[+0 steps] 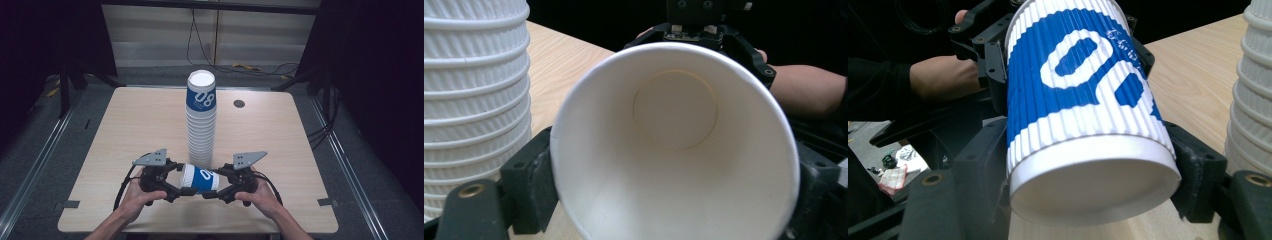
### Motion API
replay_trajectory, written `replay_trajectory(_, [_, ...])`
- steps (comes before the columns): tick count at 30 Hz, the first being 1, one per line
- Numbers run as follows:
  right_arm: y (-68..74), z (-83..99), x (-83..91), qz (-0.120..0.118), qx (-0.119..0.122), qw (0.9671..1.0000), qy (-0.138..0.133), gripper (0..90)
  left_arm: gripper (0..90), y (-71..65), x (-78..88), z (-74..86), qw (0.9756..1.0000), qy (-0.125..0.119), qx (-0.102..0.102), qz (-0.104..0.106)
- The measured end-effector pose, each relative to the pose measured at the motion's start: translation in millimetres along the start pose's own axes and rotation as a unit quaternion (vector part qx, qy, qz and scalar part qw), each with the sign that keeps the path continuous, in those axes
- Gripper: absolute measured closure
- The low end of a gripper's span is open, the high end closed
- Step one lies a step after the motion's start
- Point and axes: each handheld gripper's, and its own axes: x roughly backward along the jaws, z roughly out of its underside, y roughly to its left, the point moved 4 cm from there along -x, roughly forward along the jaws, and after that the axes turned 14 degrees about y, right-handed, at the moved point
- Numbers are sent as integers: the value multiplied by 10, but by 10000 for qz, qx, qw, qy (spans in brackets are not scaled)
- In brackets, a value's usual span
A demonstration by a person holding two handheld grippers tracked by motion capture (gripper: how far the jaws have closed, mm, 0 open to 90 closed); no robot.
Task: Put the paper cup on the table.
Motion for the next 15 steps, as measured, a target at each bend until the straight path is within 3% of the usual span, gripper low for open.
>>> replay_trajectory(10, [2, 12, -23, 51, -83, 9998, 145, 238, 177, -25, 5, -10, 9999, 14, -85, -58])
replay_trajectory(15, [-16, 39, -37, 181, -140, 9993, 312, 174, 178, -27, 48, -22, 9998, 15, -113, -162])
